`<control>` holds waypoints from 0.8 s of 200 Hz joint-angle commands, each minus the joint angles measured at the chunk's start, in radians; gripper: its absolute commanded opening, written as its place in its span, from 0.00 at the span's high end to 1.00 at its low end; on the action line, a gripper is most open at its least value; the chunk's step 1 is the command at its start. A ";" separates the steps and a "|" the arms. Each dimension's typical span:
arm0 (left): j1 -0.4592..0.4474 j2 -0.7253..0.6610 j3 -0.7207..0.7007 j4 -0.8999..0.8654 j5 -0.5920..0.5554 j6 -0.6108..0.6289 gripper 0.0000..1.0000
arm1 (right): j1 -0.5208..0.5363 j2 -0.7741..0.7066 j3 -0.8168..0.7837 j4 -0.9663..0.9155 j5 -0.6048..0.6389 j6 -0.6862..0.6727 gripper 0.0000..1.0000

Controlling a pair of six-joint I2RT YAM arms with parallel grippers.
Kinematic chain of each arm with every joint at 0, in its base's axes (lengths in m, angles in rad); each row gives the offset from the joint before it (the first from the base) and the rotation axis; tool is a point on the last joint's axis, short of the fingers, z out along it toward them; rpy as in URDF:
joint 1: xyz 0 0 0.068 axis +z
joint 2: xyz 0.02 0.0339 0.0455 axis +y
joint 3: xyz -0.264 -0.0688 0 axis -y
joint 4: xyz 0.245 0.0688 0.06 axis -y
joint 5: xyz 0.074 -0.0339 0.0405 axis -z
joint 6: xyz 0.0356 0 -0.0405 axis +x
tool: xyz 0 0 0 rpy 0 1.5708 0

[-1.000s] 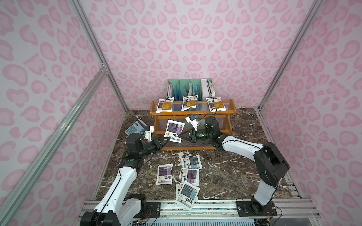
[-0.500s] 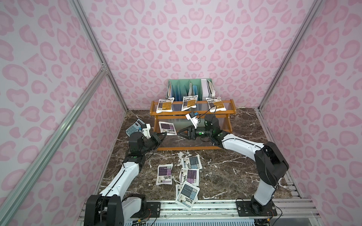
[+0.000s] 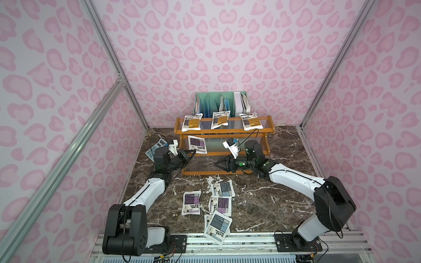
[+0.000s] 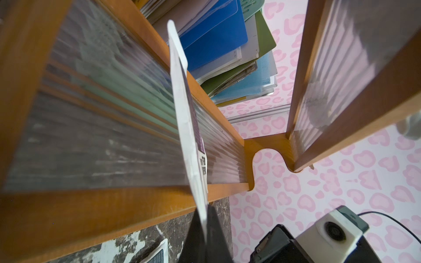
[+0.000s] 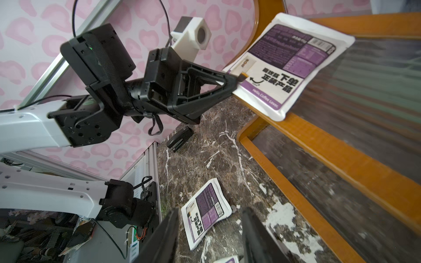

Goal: Place the bagged coffee beans on the shelf by color
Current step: Place the bagged coffee beans on the shelf.

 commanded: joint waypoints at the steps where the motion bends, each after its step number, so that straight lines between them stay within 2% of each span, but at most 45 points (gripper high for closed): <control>1: 0.001 -0.035 0.032 -0.224 -0.025 0.131 0.91 | 0.013 -0.011 -0.014 -0.055 0.005 -0.058 0.52; 32: 0.002 -0.100 0.074 -0.518 -0.159 0.242 0.64 | 0.055 -0.008 -0.016 -0.141 0.002 -0.136 0.52; 69: 0.001 -0.212 0.085 -0.740 -0.323 0.299 0.48 | 0.119 0.002 0.012 -0.273 0.016 -0.237 0.51; 102: 0.002 -0.288 0.106 -0.922 -0.413 0.337 0.45 | 0.161 0.039 0.034 -0.349 0.013 -0.298 0.51; 125: 0.001 -0.310 0.089 -1.041 -0.412 0.349 0.45 | 0.197 0.106 0.082 -0.417 -0.006 -0.369 0.51; 160: -0.015 -0.314 0.003 -1.171 -0.416 0.267 0.47 | 0.221 0.244 0.179 -0.482 0.023 -0.418 0.50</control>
